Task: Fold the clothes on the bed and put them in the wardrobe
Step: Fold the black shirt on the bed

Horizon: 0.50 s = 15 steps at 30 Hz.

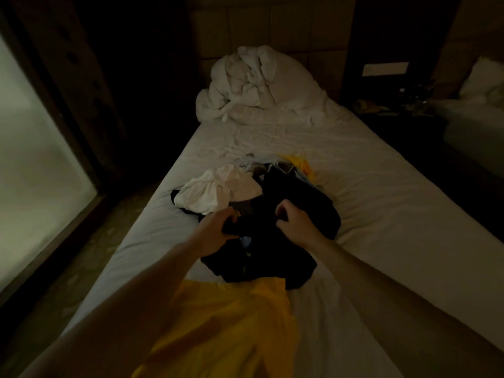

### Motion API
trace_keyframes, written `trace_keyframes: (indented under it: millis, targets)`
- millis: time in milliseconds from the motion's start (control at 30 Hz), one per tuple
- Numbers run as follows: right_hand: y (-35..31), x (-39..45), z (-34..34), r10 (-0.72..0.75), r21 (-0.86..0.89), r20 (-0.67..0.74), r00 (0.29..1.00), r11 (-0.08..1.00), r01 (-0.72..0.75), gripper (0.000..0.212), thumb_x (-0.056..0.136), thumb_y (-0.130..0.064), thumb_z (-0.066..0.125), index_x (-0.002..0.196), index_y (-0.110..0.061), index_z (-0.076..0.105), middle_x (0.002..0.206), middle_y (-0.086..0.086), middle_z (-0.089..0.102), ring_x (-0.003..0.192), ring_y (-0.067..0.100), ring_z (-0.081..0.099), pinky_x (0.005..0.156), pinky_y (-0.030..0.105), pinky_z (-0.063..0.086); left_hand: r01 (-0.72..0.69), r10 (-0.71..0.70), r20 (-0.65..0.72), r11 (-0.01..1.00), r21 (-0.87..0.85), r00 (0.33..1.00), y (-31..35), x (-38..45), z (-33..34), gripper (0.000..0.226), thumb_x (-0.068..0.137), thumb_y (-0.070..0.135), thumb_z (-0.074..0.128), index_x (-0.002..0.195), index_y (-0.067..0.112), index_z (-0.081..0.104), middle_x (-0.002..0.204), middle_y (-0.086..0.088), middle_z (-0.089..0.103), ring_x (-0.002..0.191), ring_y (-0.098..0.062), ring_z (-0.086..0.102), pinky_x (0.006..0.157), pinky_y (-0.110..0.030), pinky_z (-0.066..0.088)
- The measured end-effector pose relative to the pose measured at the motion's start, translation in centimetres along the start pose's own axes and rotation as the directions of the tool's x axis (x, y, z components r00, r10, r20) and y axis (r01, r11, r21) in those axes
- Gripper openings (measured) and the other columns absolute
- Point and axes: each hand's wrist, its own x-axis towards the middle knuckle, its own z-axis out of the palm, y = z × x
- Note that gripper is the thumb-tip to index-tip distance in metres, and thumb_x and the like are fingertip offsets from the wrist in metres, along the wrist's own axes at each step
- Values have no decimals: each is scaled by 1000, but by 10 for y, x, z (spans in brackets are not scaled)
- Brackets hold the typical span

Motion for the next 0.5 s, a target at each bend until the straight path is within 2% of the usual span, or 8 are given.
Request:
trace_keyframes:
  millis: [67,133,200,300,400,433,500]
  targets:
    - [-18,-17,-21,10,137,-90,996,991,2,12,100,-17,46,110,-19,50,96,0,55,72,14,54,57,26,38,-33,34,11,999,-15,999,18,-3,-17,24,83,14,71,98,18,53,95,2,61,88,-15,59,74,-30,47]
    - [-34,-33,-41,12,199,-165,986,980,21,19,102,-18,40,115,-19,54,95,0,56,67,10,51,56,24,36,-57,56,-31,998,-27,998,44,-8,-33,17,90,12,63,105,16,56,92,5,59,85,-11,57,69,-18,42]
    - [-47,-47,-63,1,195,-246,969,980,49,26,103,-15,36,112,-18,59,96,0,58,65,9,50,56,23,38,-59,53,-119,997,-47,991,74,-13,-47,11,94,9,56,101,18,55,84,11,56,75,-2,53,60,-7,37]
    - [-63,-74,-103,-47,161,-325,945,981,105,29,101,-12,35,97,-12,64,95,5,60,82,18,55,74,31,42,-54,15,-230,985,-162,973,120,-20,-70,17,96,10,52,93,27,51,73,18,53,64,7,51,52,-8,35]
    - [-79,-107,-143,-86,246,-378,922,951,189,25,96,-9,40,72,-11,47,73,7,49,70,18,47,70,33,34,-92,-1,-288,946,-311,957,164,-25,-91,11,98,19,50,99,27,58,80,17,60,70,8,56,59,-9,38]
    - [-86,-120,-156,-95,301,-388,917,927,223,25,96,-10,42,71,-10,45,70,6,48,67,18,46,69,33,33,-112,-11,-307,919,-378,952,180,-28,-96,13,99,22,49,103,26,61,87,14,64,76,7,59,65,-10,41]
    - [-100,-144,-181,-106,379,-391,914,887,265,23,98,-17,50,79,-4,52,72,6,52,68,18,50,68,32,36,-140,-32,-334,866,-479,942,210,-32,-105,23,101,27,46,113,19,64,101,6,68,90,-5,63,76,-17,46]
